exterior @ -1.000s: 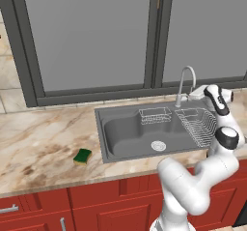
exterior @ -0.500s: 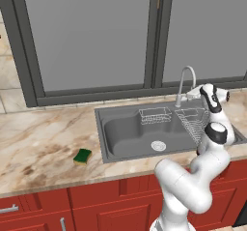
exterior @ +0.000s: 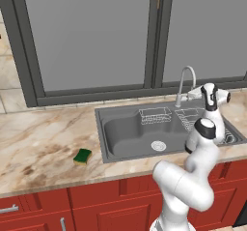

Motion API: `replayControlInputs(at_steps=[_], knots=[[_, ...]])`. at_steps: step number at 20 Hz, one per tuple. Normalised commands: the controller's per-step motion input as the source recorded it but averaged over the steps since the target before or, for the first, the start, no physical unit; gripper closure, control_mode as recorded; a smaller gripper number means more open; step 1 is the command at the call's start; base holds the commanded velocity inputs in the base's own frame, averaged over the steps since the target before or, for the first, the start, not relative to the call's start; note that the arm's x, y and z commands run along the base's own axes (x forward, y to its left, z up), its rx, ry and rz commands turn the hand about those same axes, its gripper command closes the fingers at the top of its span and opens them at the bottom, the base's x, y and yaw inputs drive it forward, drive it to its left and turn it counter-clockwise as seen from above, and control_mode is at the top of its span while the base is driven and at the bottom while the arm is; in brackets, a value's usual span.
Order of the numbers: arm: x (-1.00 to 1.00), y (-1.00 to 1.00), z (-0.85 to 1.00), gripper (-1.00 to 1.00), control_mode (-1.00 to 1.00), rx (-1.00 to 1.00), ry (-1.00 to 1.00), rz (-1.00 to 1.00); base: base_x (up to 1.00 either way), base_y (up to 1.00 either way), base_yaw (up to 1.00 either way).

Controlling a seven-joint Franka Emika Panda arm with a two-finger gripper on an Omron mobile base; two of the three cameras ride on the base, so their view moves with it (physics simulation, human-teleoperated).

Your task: Soak the sponge with water for a few seconds and then drop it inside the sink.

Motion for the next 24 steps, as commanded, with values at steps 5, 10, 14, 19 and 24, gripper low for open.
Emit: replayControlInputs(at_steps=[5, 10, 14, 19, 24], knots=[[0.00, -0.57, -0.15, -1.00, -1.00, 0.05, 0.00, -0.03, 0.00, 0.00, 0.00], [0.00, -0.61, -0.27, -1.00, -1.00, 0.04, 0.00, -0.05, 0.00, 0.00, 0.00], [0.00, -0.63, -0.47, -1.00, -1.00, 0.02, 0.00, -0.06, 0.00, 0.00, 0.00], [0.00, -0.61, -0.53, -1.00, -1.00, 0.01, 0.00, -0.06, 0.00, 0.00, 0.00], [0.00, -0.54, -0.40, -1.00, -1.00, 0.01, 0.00, -0.04, 0.00, 0.00, 0.00]])
